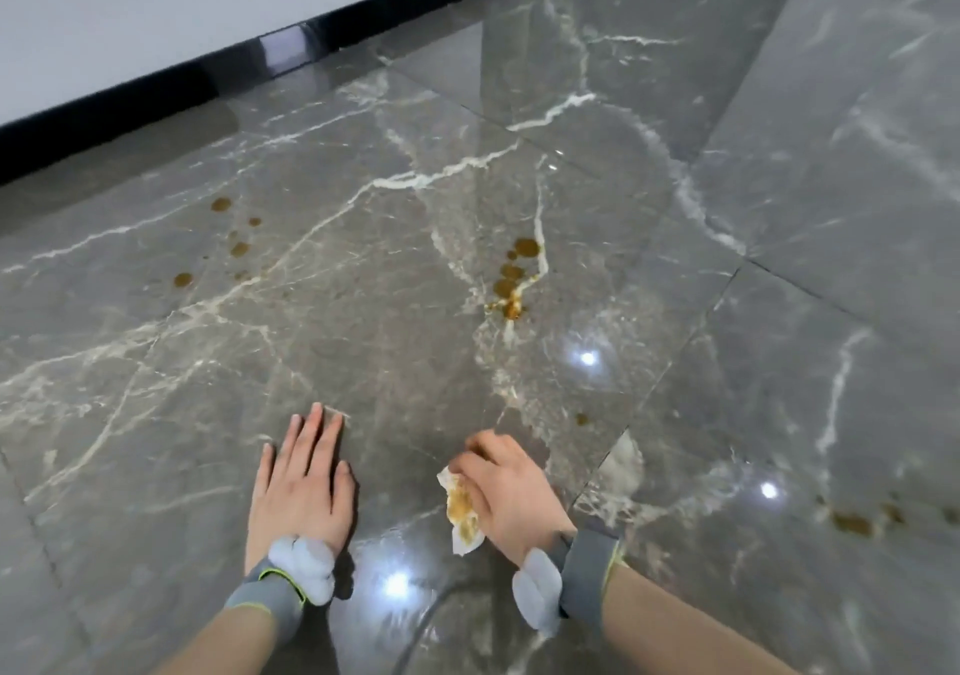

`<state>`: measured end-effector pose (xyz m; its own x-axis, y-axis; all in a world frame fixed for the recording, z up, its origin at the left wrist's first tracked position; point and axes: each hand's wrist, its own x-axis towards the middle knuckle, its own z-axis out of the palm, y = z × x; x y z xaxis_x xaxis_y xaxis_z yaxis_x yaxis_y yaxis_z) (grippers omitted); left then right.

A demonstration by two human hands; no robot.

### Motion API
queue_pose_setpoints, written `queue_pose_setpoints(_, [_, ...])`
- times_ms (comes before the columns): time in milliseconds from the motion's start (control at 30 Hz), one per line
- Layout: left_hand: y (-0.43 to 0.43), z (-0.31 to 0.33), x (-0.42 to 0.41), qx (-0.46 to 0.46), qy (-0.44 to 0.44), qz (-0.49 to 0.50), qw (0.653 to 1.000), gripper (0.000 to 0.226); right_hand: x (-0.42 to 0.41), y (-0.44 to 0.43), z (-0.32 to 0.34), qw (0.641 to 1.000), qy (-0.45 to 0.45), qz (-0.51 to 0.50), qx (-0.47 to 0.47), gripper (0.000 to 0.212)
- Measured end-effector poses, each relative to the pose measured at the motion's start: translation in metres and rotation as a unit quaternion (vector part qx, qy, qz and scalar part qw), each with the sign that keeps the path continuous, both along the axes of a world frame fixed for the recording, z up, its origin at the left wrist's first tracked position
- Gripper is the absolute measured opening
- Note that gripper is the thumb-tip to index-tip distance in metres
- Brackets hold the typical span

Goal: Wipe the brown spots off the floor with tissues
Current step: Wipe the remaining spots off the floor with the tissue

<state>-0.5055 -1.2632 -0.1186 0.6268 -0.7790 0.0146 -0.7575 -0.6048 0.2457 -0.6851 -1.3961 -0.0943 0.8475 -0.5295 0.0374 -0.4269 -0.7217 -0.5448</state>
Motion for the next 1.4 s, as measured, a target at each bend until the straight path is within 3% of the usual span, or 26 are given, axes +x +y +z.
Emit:
queue_pose_setpoints(133, [0.001, 0.001, 0.0, 0.001, 0.003, 0.0, 1.0, 0.058, -0.021, 0.021, -0.009, 0.986, 0.065, 0.072, -0.135, 0.044])
queue_pose_setpoints(233, [0.002, 0.002, -0.003, 0.001, -0.002, 0.005, 1.0, 0.059, -0.03, 0.017, -0.012, 0.972, 0.095, 0.068, -0.204, 0.046])
queue_pose_setpoints(333, [0.002, 0.001, -0.004, 0.007, -0.007, 0.003, 1.0, 0.061, -0.038, -0.007, -0.002, 0.971, 0.124, -0.037, -0.2, 0.059])
queue_pose_setpoints(400, [0.001, -0.002, -0.002, 0.012, -0.011, 0.005, 1.0, 0.064, -0.052, -0.036, 0.002, 0.971, 0.133, -0.149, -0.129, 0.074])
queue_pose_setpoints(500, [0.001, -0.004, -0.003, 0.008, -0.011, 0.005, 1.0, 0.069, -0.065, -0.067, 0.009, 0.942, 0.176, -0.279, -0.058, 0.079])
queue_pose_setpoints(567, [0.001, -0.004, -0.001, 0.003, -0.005, 0.004, 1.0, 0.071, -0.057, -0.063, 0.008, 0.954, 0.168, -0.238, -0.064, 0.078])
queue_pose_setpoints(667, [0.002, -0.005, -0.001, -0.002, -0.004, 0.002, 1.0, 0.071, -0.042, -0.027, 0.0, 0.986, 0.149, -0.055, -0.058, 0.078])
queue_pose_setpoints(767, [0.003, -0.006, 0.0, 0.001, -0.002, -0.001, 1.0, 0.071, -0.052, -0.017, -0.001, 0.988, 0.129, 0.051, -0.064, 0.072])
queue_pose_setpoints(833, [0.003, -0.006, 0.001, 0.001, -0.003, -0.002, 1.0, 0.071, -0.07, -0.043, -0.003, 0.983, 0.156, -0.024, -0.095, 0.071])
queue_pose_setpoints(900, [0.002, -0.006, -0.001, 0.006, -0.003, -0.002, 1.0, 0.071, -0.089, -0.069, 0.002, 0.964, 0.178, -0.188, -0.067, 0.07])
queue_pose_setpoints(967, [0.001, -0.005, -0.002, 0.007, -0.001, -0.002, 1.0, 0.07, -0.095, -0.08, 0.005, 0.943, 0.182, -0.277, -0.027, 0.067])
queue_pose_setpoints(1033, [0.001, -0.005, -0.001, 0.001, -0.004, 0.004, 1.0, 0.068, -0.086, -0.071, 0.01, 0.95, 0.193, -0.244, -0.028, 0.072])
queue_pose_setpoints(1100, [-0.003, -0.003, -0.006, -0.012, -0.008, 0.003, 1.0, 0.062, -0.084, -0.051, 0.014, 0.968, 0.204, -0.133, -0.053, 0.077])
queue_pose_setpoints(1167, [-0.001, -0.003, -0.006, -0.022, -0.017, 0.015, 0.999, 0.05, -0.083, -0.028, 0.008, 0.983, 0.174, -0.024, -0.045, 0.076])
queue_pose_setpoints(1233, [-0.004, -0.001, -0.008, -0.023, -0.026, 0.01, 0.999, 0.047, -0.099, -0.021, 0.003, 0.988, 0.148, 0.022, -0.046, 0.074])
queue_pose_setpoints(1400, [-0.011, 0.012, -0.015, -0.009, -0.079, -0.111, 0.991, 0.057, -0.165, -0.042, -0.005, 0.983, 0.126, -0.075, -0.111, 0.062])
